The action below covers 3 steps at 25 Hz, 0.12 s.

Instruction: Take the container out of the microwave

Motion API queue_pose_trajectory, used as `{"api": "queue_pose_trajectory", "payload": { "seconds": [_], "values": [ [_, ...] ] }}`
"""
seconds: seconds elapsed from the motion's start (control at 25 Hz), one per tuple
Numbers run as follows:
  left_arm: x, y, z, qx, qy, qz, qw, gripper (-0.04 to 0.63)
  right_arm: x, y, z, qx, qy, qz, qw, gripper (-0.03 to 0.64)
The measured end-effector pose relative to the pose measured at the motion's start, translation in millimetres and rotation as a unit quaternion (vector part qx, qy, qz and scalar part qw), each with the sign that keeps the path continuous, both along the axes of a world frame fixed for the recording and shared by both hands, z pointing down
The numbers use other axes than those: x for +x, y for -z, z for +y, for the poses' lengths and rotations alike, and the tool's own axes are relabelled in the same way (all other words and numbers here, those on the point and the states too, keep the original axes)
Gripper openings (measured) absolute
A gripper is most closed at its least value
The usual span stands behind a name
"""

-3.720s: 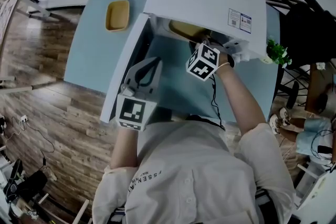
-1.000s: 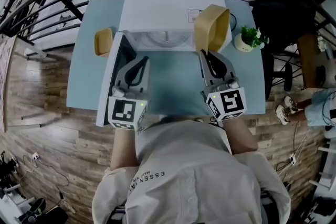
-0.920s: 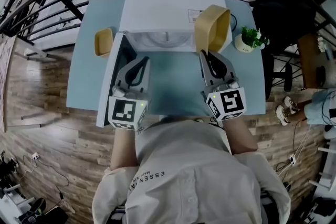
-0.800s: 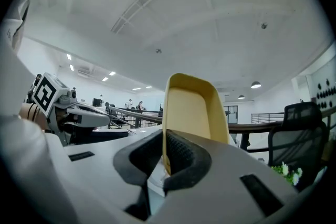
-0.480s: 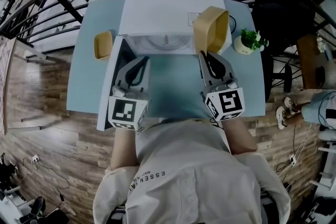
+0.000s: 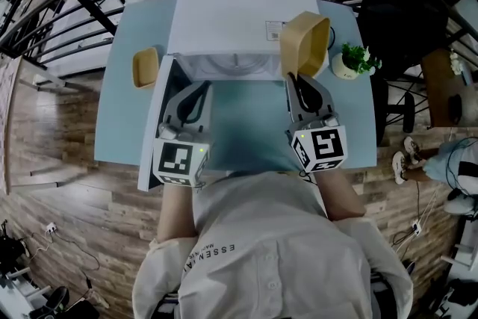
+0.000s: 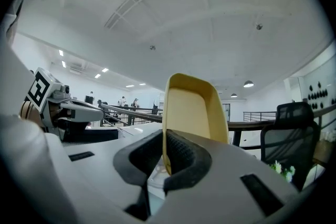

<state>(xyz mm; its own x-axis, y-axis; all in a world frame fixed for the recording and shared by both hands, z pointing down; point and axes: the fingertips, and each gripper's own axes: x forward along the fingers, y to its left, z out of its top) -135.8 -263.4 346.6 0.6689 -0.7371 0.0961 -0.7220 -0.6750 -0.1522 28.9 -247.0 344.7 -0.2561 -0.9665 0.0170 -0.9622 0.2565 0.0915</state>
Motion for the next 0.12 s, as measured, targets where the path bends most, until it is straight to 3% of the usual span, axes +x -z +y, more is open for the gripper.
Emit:
{"api": "queue_pose_trajectory", "payload": {
  "seconds": [0.12],
  "values": [
    [1.1, 0.8, -3.2, 0.0, 0.002, 0.003, 1.0, 0.002, 4.3, -1.4, -2.6, -0.003, -0.011, 0.011, 1.0, 0.028]
  ]
}}
